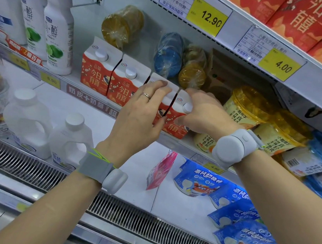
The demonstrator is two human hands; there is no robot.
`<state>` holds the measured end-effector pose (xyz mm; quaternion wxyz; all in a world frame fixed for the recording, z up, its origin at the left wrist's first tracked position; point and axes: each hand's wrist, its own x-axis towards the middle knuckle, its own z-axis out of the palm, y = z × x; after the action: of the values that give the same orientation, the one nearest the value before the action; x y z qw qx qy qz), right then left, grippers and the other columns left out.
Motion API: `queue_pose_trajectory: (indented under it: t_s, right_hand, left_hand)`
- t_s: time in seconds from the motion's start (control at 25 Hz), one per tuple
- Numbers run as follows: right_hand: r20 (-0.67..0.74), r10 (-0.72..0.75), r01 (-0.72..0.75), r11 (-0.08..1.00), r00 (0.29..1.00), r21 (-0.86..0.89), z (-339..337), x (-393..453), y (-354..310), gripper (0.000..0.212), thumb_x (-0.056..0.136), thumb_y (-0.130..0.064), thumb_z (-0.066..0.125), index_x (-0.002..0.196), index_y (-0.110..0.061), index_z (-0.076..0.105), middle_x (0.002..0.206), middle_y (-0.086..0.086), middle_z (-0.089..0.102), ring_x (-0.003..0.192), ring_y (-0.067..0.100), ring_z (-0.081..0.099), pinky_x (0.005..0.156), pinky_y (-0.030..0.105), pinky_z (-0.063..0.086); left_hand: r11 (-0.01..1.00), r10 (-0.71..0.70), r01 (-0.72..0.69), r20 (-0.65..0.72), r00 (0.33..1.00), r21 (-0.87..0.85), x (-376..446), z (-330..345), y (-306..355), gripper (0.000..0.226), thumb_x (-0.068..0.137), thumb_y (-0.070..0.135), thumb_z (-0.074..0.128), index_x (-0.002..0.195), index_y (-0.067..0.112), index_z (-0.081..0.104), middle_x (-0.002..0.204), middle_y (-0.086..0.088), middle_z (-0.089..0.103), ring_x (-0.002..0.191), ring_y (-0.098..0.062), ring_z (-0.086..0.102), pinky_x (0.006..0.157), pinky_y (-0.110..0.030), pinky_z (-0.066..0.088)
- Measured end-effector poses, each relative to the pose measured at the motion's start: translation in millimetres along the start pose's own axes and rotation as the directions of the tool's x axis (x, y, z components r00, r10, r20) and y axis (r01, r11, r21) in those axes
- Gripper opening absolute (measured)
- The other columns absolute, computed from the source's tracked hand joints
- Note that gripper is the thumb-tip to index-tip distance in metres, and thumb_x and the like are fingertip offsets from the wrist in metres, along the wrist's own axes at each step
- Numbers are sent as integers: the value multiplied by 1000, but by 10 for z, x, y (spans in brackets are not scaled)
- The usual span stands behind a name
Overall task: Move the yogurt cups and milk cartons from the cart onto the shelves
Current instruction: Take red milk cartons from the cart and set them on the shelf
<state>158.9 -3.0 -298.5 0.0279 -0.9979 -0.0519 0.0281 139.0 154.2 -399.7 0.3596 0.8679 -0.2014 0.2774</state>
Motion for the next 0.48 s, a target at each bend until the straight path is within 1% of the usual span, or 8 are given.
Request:
queue_pose_trajectory:
  t_s: [0.08,0.24,0.32,0.48]
  right_hand:
    - [3,7,-7,1000,1000,-2,11,3,3,47,76,-32,82,114,-26,55,101,-5,60,95,17,53,74,31,44]
    - [15,35,-34,999,999,-23,27,62,-3,53,73,-36,84,116,-27,55,110,-2,63,103,21,59,86,39,54]
    - [-2,39,-39,998,999,-39,54,83,-13,55,71,-38,84,115,-27,55,109,-2,64,101,22,61,87,42,55]
    - [-23,40,-42,997,999,-70,94,98,-6,53,71,-38,82,113,-27,52,108,-1,63,99,22,61,87,42,54]
  left_hand:
    - [1000,-8,8,-8,1000,13,-4,12,3,63,84,13,75,143,11,49,149,-6,48,137,-25,43,110,-38,44]
    - [1000,-14,15,-24,1000,22,16,18,-15,61,84,10,75,141,12,52,147,-5,50,135,-24,46,108,-37,45]
    - [999,-22,23,-23,1000,25,20,20,-15,62,83,11,76,140,12,52,147,-4,50,134,-24,46,107,-37,45]
    - [999,-30,31,-37,999,33,10,38,14,61,84,12,76,140,13,53,147,-3,51,134,-23,47,105,-38,49]
